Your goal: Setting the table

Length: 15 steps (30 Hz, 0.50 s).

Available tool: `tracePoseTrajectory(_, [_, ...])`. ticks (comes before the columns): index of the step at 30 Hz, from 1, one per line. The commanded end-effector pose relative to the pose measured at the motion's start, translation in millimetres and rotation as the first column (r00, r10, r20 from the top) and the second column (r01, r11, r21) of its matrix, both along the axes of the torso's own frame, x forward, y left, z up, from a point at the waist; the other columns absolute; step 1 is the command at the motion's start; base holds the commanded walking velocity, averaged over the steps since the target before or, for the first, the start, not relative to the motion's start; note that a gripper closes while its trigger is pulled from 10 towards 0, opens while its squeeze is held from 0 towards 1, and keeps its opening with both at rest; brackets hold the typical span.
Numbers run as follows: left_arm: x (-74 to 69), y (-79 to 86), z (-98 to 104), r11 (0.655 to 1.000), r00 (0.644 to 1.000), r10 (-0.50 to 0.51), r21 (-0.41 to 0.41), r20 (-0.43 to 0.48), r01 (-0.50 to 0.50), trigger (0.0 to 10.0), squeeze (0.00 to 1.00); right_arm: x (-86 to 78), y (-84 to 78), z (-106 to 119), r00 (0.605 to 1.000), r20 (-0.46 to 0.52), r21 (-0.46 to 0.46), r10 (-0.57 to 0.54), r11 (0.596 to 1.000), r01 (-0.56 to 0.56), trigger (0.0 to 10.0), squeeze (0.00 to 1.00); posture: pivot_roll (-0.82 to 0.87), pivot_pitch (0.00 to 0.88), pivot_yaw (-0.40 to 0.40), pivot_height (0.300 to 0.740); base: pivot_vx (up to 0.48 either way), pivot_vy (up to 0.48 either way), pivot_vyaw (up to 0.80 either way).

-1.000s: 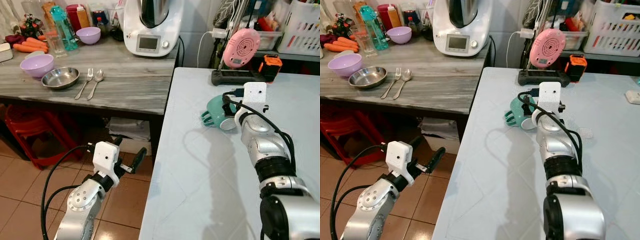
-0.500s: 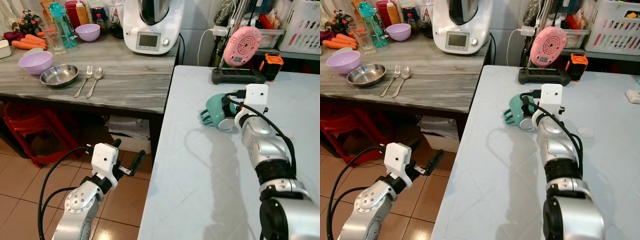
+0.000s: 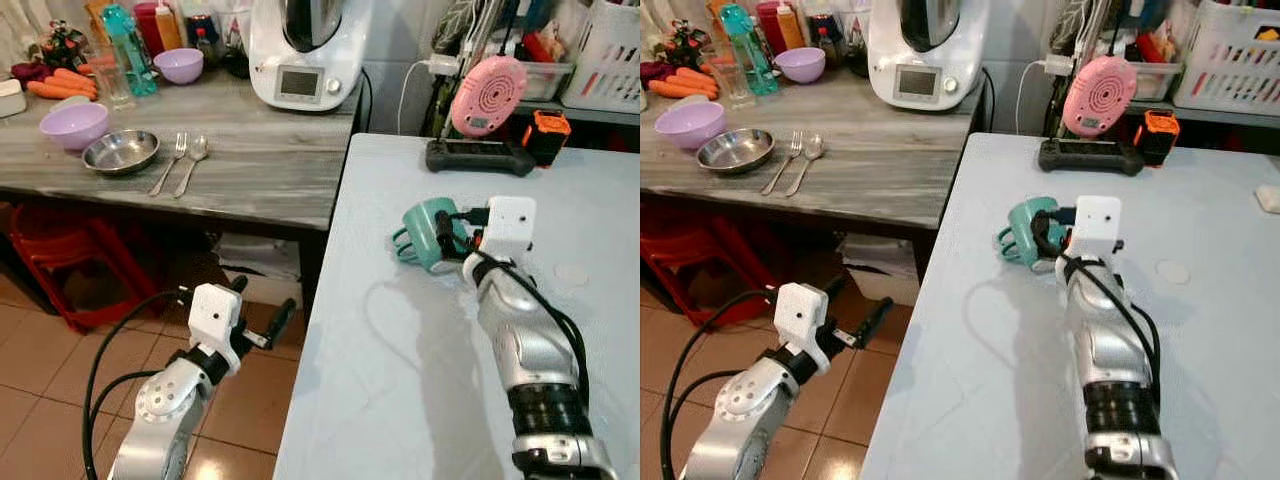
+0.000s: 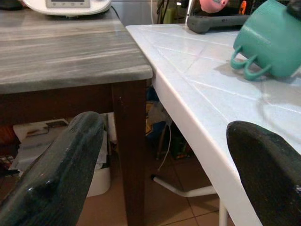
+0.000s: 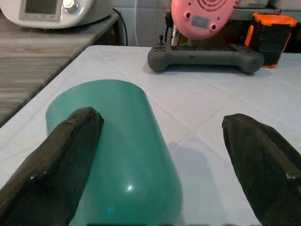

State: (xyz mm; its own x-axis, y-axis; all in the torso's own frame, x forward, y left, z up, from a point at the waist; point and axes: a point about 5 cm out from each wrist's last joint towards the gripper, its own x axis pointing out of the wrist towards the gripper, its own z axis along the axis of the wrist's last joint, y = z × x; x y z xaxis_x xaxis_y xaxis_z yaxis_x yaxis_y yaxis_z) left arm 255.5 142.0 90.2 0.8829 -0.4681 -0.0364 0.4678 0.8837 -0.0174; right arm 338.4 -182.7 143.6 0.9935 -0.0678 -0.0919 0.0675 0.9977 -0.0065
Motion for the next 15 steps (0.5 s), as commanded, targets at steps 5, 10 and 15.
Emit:
tracePoseTrajectory(5, [3.0, 0.3, 0, 1.0, 1.0, -0.002, 0.013, 0.005, 0.002, 10.0, 0.0, -33.9, 0.1, -44, 0.974, -0.224, 0.015, -0.02, 1.0, 0.024, 10.0, 0.0, -0.08, 0.058, 0.031, 0.74, 0.0, 0.0, 0.0])
tracePoseTrajectory(10, [4.7, -0.1, 0, 1.0, 1.0, -0.001, 0.012, 0.007, 0.001, 10.0, 0.0, -45.9, -0.1, -47, 0.97, -0.243, 0.016, -0.028, 0.999, 0.033, 10.0, 0.0, -0.09, 0.051, 0.03, 0.74, 0.0, 0.0, 0.0])
tracePoseTrajectory(15, [7.7, -0.8, 0, 1.0, 1.0, 0.0, 0.01, 0.012, 0.0, 10.0, 0.0, -67.1, 6.7, -52, 0.96, -0.279, 0.022, -0.023, 0.999, 0.03, 10.0, 0.0, -0.1, 0.044, 0.029, 0.74, 0.0, 0.0, 0.0])
